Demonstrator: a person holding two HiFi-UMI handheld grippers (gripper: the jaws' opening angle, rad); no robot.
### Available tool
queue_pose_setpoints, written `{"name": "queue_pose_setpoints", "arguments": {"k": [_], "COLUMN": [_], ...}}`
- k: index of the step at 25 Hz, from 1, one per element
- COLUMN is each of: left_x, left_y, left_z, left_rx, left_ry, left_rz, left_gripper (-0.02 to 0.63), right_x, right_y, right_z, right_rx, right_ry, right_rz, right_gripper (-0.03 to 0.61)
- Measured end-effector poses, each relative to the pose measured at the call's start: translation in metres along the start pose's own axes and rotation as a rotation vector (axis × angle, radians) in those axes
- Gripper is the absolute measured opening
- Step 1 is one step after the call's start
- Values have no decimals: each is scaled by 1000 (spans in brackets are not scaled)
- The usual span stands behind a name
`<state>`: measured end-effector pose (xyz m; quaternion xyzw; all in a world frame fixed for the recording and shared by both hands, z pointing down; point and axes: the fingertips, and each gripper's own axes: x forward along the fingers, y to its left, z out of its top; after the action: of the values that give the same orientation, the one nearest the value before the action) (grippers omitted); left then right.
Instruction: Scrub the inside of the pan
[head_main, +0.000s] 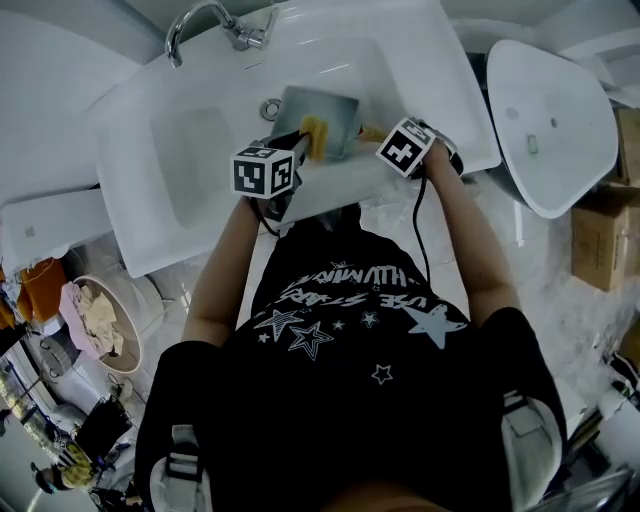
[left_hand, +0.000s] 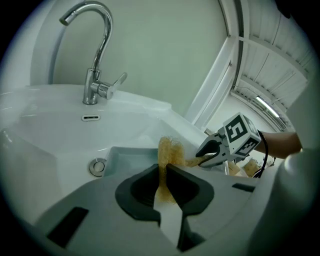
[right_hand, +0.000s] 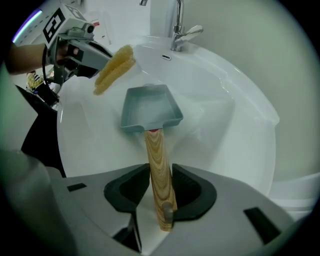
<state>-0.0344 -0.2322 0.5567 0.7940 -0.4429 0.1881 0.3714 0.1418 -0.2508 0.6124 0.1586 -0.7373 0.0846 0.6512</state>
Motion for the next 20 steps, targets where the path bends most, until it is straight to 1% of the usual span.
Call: {"name": "queue_pose_setpoints", "arguments": {"k": [3, 10, 14, 17, 20], "left_x": [16, 51, 69, 84, 95], "left_y": [6, 14, 15, 13, 12], "left_z": [-3, -1, -9, -17, -28], "left_rx": [-3, -70, -93, -82, -55], "left_ry": [30, 68, 115, 164, 235], "left_rz": [-12, -45, -52, -56, -28], "left_gripper": [51, 51, 51, 51, 51], "right_x": [0, 1, 2, 2, 1], "right_y": [2, 0, 0, 0, 0], "right_z": [3, 3, 3, 3, 2], "right_rx": [-1, 8, 9, 11, 17], "right_ry": [6, 11, 12, 14, 9], "right_rz": [5, -1, 5, 15, 18], "right_gripper": [137, 138, 138, 138, 138]}}
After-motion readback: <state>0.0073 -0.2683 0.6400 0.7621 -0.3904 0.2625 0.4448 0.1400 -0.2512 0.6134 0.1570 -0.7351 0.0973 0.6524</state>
